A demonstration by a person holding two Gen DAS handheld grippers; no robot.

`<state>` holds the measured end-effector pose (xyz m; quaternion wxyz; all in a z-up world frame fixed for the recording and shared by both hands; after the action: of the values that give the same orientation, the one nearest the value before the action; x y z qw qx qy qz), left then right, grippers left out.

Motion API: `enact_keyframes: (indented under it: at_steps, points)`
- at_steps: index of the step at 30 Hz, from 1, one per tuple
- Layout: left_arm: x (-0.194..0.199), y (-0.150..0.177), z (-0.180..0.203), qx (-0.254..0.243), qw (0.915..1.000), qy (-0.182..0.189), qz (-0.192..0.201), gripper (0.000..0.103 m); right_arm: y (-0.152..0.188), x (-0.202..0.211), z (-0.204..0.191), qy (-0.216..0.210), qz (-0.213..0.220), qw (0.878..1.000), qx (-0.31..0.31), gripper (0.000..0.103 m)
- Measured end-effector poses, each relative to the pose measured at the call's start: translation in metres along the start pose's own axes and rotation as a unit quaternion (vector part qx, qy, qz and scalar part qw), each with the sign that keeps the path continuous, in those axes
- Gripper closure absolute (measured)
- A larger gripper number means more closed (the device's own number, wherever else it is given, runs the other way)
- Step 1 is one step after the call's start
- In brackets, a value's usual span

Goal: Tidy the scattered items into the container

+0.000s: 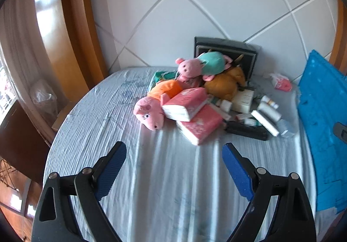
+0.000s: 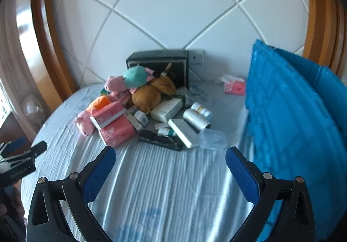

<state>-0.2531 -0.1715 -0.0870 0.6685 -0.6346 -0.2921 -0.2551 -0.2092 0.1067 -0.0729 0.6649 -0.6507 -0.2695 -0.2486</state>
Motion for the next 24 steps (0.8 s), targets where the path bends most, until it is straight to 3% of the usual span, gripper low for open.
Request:
enact_keyframes:
  at_steps: [8,12,18,24]
  points:
    - [-0.082,-0.026,-0.037,0.015,0.999,0.004,-0.042,0.012,-0.017,-0.069,-0.037,0.019,-0.055,0.998,0.013,0.0]
    - [-0.119,-0.04,-0.051,0.028,0.9979,-0.003,-0.058,0.012,-0.031,-0.118,-0.048,0.004,-0.082,0.996,0.029,0.0]
    - [-0.193,-0.086,-0.067,0.06,0.9951,0.01,-0.078,0.012,-0.071,-0.201,-0.055,-0.02,-0.1,0.994,0.039,0.0]
    - [-0.278,-0.147,-0.052,0.043,0.9943,0.024,-0.094,0.012,-0.116,-0.3,-0.059,-0.036,-0.118,0.992,0.036,0.0]
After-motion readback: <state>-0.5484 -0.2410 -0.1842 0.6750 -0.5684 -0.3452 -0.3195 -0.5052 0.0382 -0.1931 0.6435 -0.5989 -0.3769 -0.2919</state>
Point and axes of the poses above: each gripper's, at about its wrist camera, not at the fingertips, and x roughly against the way its jaws point, z to its right, y to its underside, the point moved 2 cm from there along -x, roughly the way its jaws point, and after that the axes turned 4 degrees about x, right-handed, at the moved point
